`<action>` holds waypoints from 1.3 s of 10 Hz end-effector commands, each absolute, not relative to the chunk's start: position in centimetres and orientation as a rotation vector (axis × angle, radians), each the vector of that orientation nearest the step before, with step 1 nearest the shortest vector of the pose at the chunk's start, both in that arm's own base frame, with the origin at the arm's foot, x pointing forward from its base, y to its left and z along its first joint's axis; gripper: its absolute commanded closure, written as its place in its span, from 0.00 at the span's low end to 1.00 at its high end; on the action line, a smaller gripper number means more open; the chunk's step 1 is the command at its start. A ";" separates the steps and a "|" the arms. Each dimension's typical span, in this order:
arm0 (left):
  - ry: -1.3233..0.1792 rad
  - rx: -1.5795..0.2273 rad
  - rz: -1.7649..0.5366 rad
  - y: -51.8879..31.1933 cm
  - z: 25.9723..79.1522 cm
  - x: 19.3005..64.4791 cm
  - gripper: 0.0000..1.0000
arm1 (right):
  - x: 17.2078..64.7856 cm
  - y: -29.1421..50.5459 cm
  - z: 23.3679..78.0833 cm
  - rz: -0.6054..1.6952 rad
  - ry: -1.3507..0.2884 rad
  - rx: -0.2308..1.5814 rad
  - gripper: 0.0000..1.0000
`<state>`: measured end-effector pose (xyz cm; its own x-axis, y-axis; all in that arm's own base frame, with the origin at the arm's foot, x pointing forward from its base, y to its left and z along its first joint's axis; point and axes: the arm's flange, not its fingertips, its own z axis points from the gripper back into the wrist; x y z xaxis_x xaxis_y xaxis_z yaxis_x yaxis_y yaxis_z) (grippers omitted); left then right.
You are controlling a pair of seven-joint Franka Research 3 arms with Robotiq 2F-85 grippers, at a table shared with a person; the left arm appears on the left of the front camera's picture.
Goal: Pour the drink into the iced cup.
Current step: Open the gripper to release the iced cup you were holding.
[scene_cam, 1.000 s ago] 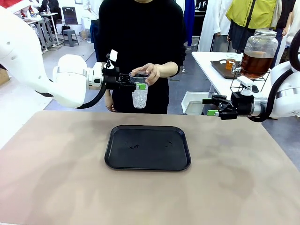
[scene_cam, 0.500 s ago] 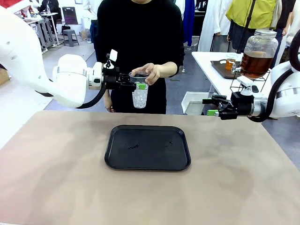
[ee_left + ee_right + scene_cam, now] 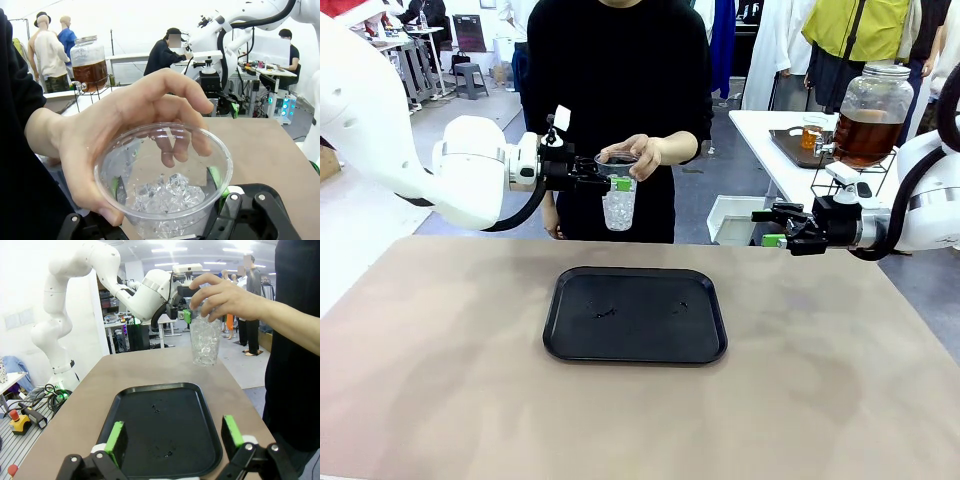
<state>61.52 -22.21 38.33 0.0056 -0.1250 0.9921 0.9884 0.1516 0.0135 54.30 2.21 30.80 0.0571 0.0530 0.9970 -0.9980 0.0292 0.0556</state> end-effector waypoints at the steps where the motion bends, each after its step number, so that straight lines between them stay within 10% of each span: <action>1: -1.201 -0.996 -1.169 -22.2 38.6 61.4 0.16 | 54.4 2.4 31.2 1.170 -1.132 1.182 0.00; 13: -1.200 -1.079 -1.181 -15.4 35.5 58.1 0.00 | 54.4 2.4 31.2 1.170 -1.132 1.182 0.00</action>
